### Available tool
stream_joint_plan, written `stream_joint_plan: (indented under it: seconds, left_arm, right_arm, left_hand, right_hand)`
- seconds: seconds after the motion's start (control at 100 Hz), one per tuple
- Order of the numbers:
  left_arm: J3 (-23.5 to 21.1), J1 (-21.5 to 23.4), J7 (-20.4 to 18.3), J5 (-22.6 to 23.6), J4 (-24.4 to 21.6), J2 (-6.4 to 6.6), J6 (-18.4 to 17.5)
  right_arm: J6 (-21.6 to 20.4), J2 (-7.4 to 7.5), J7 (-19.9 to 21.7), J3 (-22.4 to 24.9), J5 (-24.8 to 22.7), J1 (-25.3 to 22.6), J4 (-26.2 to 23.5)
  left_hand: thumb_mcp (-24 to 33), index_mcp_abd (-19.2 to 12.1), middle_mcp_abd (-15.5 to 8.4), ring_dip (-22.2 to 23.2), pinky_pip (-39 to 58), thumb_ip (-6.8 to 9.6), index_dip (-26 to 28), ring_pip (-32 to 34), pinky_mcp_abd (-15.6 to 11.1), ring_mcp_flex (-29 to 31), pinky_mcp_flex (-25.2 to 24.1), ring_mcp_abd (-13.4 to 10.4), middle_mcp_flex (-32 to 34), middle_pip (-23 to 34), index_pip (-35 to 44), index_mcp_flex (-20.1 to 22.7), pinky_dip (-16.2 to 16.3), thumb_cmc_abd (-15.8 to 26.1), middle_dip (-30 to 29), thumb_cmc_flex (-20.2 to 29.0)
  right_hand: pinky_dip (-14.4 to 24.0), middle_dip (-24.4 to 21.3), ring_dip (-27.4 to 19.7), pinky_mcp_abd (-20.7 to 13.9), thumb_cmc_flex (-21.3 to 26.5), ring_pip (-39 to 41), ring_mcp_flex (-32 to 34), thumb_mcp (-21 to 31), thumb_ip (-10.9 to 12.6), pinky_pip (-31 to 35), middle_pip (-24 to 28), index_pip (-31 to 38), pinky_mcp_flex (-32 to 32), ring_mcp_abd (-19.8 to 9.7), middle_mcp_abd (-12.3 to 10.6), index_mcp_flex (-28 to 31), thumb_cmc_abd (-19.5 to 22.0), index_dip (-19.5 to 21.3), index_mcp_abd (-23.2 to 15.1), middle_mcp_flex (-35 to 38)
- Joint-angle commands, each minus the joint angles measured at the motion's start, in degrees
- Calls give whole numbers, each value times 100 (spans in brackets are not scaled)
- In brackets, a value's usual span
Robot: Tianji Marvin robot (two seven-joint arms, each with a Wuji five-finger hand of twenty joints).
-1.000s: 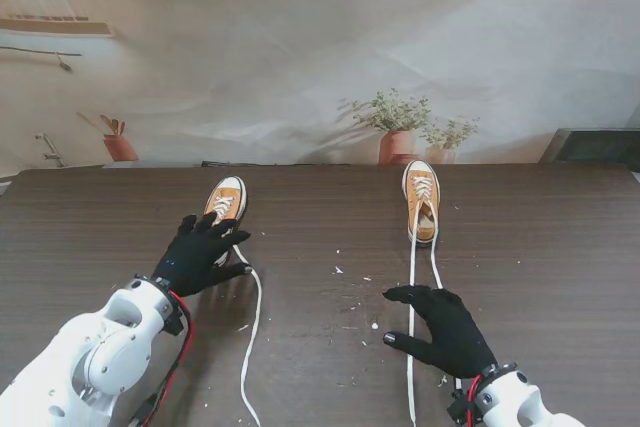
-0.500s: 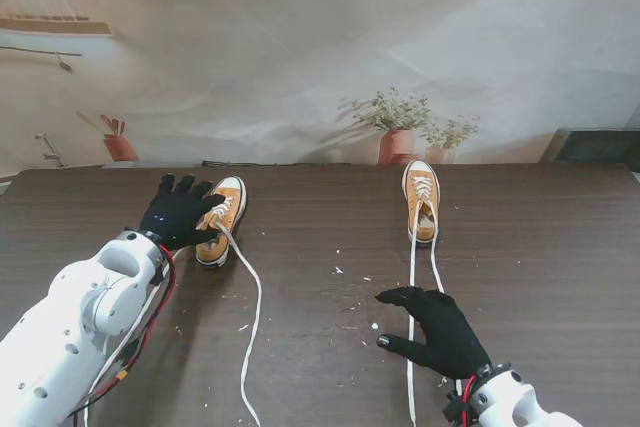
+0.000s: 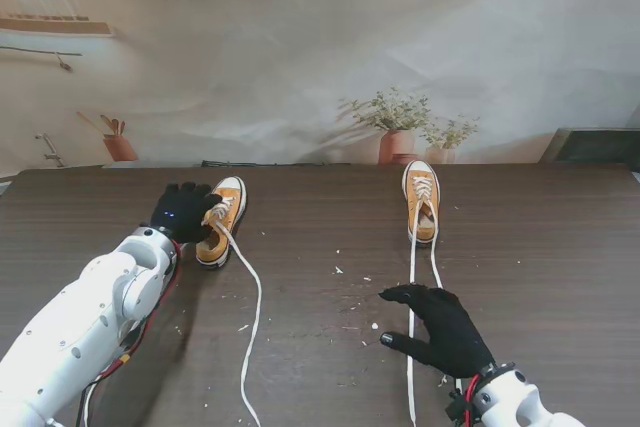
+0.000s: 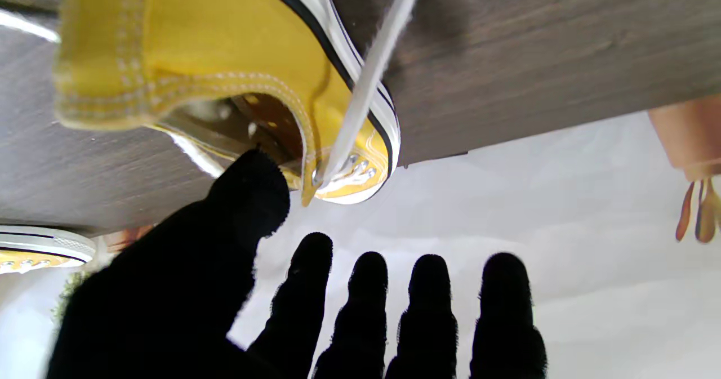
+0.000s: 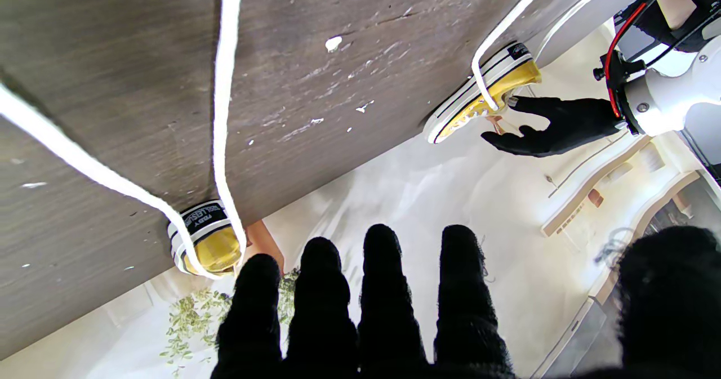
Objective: Tie the shoelaces into a bow on the shoes
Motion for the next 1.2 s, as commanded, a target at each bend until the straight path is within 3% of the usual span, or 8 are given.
stream_joint_plan:
  seconds: [0.0,0.45,0.64,0.74,0.9,1.09,1.15,1.19]
  left_arm:
    - [39,-38,-258,40,-53,-53,86]
    - [727,-509,-293,-282,495,-85,187]
    - [1217,-832,155,-650,1018,-200,257]
    - [1452,-971,557,-833,1303,-295,303]
    - [1810,-1196,1016,-1102,1731,-433,283]
    - [2186,-1370,1364,-1340,2133,-567,301]
    - [2300,-1422,1483,-1387,2271,-598,259]
    - [2349,-1443,1593,-1442,2357,-635,239]
  right_arm:
    - [16,5,63,17,2,-39,-33]
    - [100,-12,-5,15,27,-89,-76]
    - [146,-16,168,50,274,-145,-147]
    - [178,-15,152,70,227,-150,-152]
    - [193,-6,191,61,216,-130,-146]
    - [191,-5,189,76,178,-145,-159]
    - [185,-9,148,88,152,-157,-163]
    - [186,-10,138,97,138,-164,-167]
  left_hand:
    - [261,238,149,113,917,-119,4,216,520,141,-329,120,65,78,43,211,-4,-297,113,-110]
    - [637,-107,155,73,1525,-204,51,313,637,300,-85,153,130,127,147,378,33,-853,107,310]
    - [792,-1045,46,82,2036,-284,403,480,617,588,160,151,476,284,832,696,178,-857,129,674]
    - [924,-1353,15,122,2343,-265,596,645,630,869,414,176,781,396,1236,962,275,-764,142,919]
    - [874,-1534,-31,156,2670,-179,754,824,738,1180,680,201,1191,545,1637,1444,377,-159,168,1414]
    - [1768,-1603,-118,158,3069,-171,862,982,679,1494,993,150,1585,669,2027,1953,473,-237,223,1629]
    - [2001,-1590,-139,168,3073,-172,996,1043,785,1604,979,165,1766,756,2399,2172,456,6,264,1727]
    - [2247,-1633,-196,412,3260,-413,1186,1154,977,1914,1105,182,2072,965,3030,2396,49,-45,415,1968]
  right_hand:
    - [-98,59,-15,-8,187,-8,99,1,125,61,19,1,-16,24,14,88,-1,55,-24,145]
    - [-108,65,-12,7,242,1,149,-16,125,105,32,15,16,47,29,135,4,62,-7,176]
    - [-106,63,-8,14,280,12,188,-26,124,137,34,44,48,67,59,266,-12,74,-2,242]
    - [-112,62,-13,22,392,7,197,-26,114,148,39,131,47,58,34,584,-90,114,-270,323]
    - [-121,56,-17,17,509,10,224,-64,98,168,24,148,61,58,13,830,-110,145,-455,397]
    - [-135,61,-24,11,675,8,238,-119,87,186,26,225,67,42,-6,1151,-122,208,-677,451]
    - [-140,70,-27,11,757,8,249,-143,83,194,46,315,69,46,-17,1432,-176,253,-779,502]
    - [-144,72,-30,5,813,8,254,-154,81,199,49,339,69,39,-13,1547,-194,271,-842,513]
